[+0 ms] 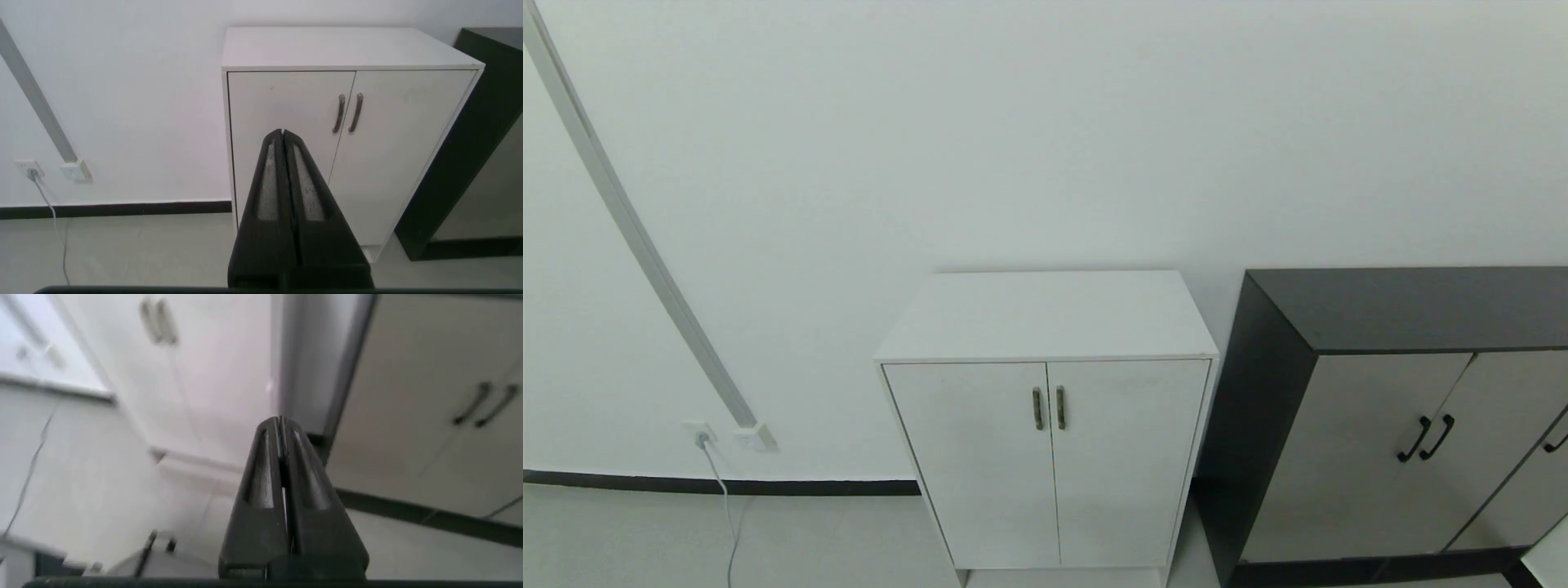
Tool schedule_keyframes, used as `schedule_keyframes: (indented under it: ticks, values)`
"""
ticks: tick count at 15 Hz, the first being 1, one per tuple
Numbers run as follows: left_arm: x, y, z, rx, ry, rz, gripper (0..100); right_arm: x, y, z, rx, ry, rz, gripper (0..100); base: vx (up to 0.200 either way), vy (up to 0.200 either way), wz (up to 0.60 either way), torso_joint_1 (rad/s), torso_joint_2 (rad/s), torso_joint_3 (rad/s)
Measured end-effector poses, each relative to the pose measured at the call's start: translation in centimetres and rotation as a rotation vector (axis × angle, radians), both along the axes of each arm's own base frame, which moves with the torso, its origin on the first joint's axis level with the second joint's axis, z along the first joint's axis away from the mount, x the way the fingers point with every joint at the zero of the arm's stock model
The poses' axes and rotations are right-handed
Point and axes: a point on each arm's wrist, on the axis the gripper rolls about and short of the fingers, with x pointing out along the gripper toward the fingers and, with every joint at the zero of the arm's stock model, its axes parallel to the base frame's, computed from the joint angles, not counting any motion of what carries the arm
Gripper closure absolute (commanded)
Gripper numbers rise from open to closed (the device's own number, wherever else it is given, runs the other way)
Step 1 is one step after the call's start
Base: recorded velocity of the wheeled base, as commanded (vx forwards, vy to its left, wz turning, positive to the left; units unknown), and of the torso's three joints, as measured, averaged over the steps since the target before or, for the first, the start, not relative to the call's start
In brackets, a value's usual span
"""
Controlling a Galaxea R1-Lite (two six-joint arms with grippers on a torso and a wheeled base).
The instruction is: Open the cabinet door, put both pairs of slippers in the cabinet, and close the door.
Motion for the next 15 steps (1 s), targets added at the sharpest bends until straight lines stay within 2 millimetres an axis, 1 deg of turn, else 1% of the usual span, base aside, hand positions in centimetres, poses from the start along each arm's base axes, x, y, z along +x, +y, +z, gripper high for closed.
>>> schedule_keyframes:
  ticks: [2,6,10,15]
  values:
    - [0.00,0.00,0.00,0.000,0.000,0.000,100,-0.30,-0.07,-0.04,0.008,-0.040,-0.057,100,0.000,0.000,0.00,0.000,0.00,0.000]
    - [0.00,0.00,0.00,0.001,0.000,0.000,100,-0.49,0.00,-0.08,0.005,-0.061,-0.130,100,0.000,0.000,0.00,0.000,0.00,0.000]
    - [0.00,0.00,0.00,0.001,0.000,0.000,100,-0.59,0.04,-0.06,0.003,-0.074,-0.175,100,0.000,0.000,0.00,0.000,0.00,0.000]
    - [0.00,0.00,0.00,0.000,0.000,0.001,100,-1.12,0.12,-0.18,0.023,-0.142,-0.238,100,0.000,0.000,0.00,0.000,0.00,0.000]
